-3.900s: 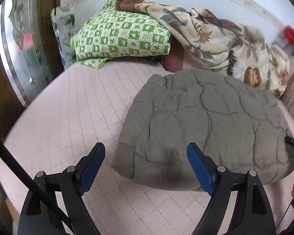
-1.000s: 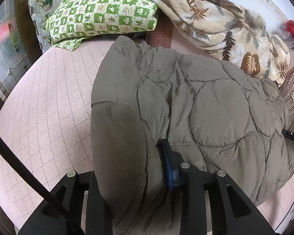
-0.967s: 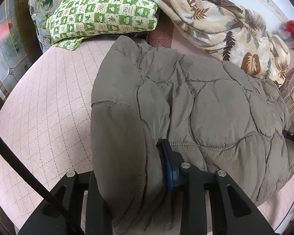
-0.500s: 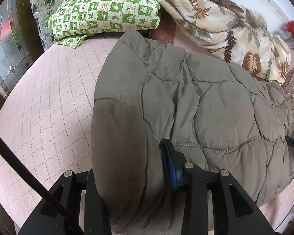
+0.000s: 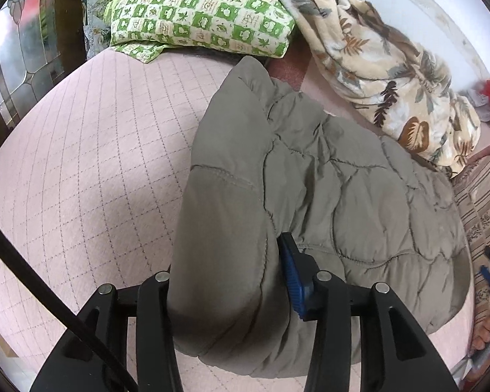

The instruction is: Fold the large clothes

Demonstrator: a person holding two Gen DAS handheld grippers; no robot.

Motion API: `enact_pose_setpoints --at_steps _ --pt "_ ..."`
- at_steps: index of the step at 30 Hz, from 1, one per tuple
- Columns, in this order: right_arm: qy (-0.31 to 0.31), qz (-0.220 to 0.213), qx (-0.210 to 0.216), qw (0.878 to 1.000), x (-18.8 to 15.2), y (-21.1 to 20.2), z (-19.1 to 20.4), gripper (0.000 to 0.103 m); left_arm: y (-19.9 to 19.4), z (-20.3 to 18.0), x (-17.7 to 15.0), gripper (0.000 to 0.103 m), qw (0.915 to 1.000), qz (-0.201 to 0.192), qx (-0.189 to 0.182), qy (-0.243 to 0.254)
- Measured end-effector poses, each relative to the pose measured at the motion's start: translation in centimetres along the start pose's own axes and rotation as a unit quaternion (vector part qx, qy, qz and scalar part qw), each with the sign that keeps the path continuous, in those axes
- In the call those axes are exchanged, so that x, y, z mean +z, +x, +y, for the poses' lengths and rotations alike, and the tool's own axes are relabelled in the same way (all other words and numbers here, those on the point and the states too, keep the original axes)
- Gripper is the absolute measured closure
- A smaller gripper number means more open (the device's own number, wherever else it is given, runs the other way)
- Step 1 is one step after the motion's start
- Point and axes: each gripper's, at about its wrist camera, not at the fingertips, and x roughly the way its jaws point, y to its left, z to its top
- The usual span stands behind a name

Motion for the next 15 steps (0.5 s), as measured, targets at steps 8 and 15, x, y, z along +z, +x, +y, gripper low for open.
enact_pose_setpoints --at_steps 8,15 --pt "-0.079 0.015 0.017 0.997 -0.9 -1.8 3.7 0.043 5.0 -1.3 1.8 0.041 0.9966 0.000 0.074 0.037" --pt "-0.133 0.056 -0.054 0.988 -4.9 4.5 4.0 0.043 8.6 -3.6 4.1 0.033 0.9873 -0.033 0.127 0.090"
